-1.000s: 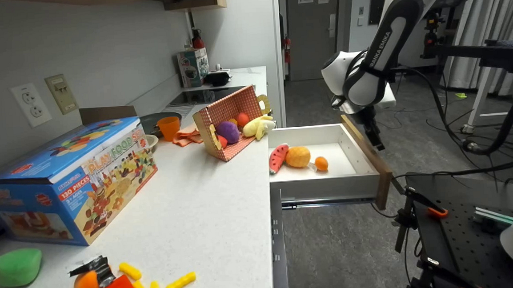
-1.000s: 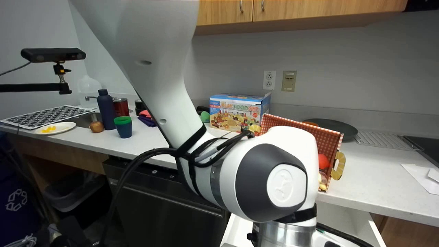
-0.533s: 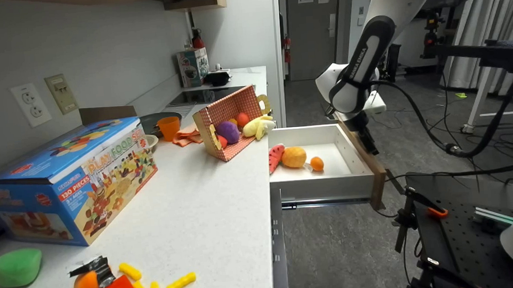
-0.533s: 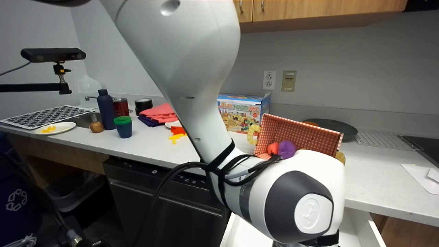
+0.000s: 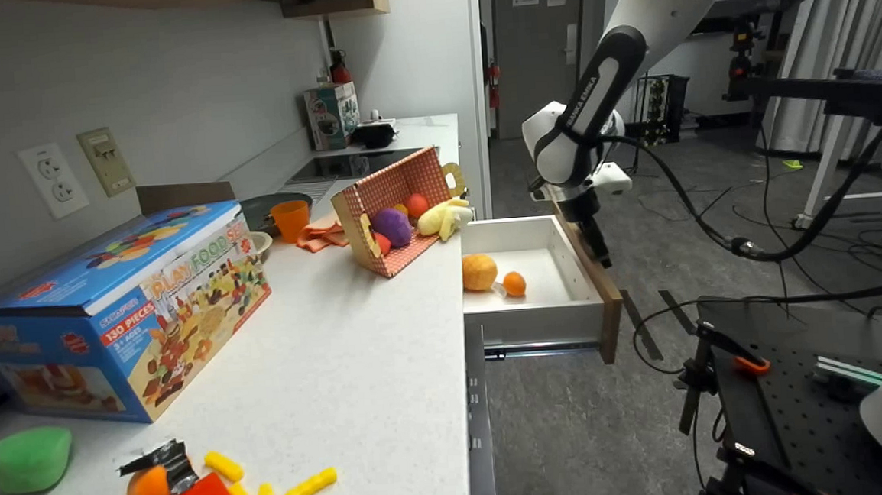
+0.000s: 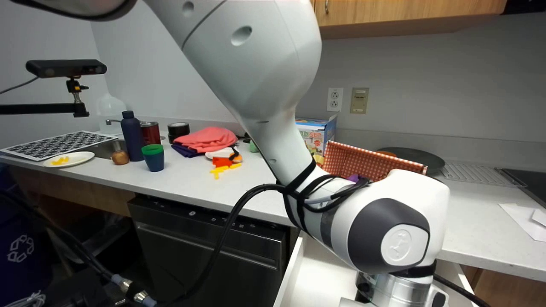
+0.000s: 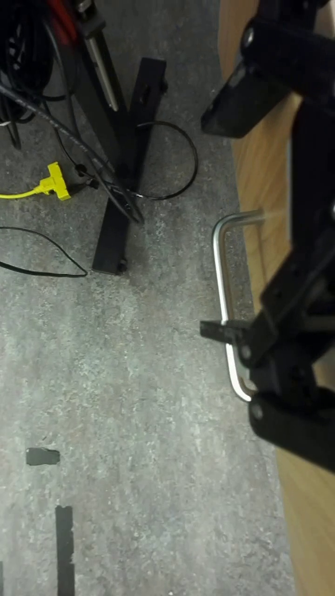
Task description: Open the drawer and put some of the plush toys from the basket in the drawer and close it
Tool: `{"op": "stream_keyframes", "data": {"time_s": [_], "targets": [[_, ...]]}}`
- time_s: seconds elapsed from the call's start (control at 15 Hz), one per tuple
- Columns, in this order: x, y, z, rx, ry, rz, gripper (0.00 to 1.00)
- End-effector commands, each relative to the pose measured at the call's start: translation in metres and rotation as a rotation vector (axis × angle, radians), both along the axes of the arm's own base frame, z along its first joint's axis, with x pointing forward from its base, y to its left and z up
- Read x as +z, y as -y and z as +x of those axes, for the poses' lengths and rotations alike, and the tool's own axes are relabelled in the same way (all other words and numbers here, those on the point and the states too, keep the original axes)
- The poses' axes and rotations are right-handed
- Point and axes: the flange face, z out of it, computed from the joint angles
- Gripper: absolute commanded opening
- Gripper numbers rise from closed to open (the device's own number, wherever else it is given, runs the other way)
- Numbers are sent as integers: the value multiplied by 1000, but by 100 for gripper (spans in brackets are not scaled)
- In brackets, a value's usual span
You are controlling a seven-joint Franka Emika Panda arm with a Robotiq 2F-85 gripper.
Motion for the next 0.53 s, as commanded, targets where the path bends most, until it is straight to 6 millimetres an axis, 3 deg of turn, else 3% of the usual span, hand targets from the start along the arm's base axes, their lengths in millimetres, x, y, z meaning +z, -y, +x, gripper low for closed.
{"op": "stream_keyframes", "data": {"time_s": [0.0,0.47], "targets": [[13,-11,34,45,108,24,100],[35,-51,91,119,235,41,100]]}}
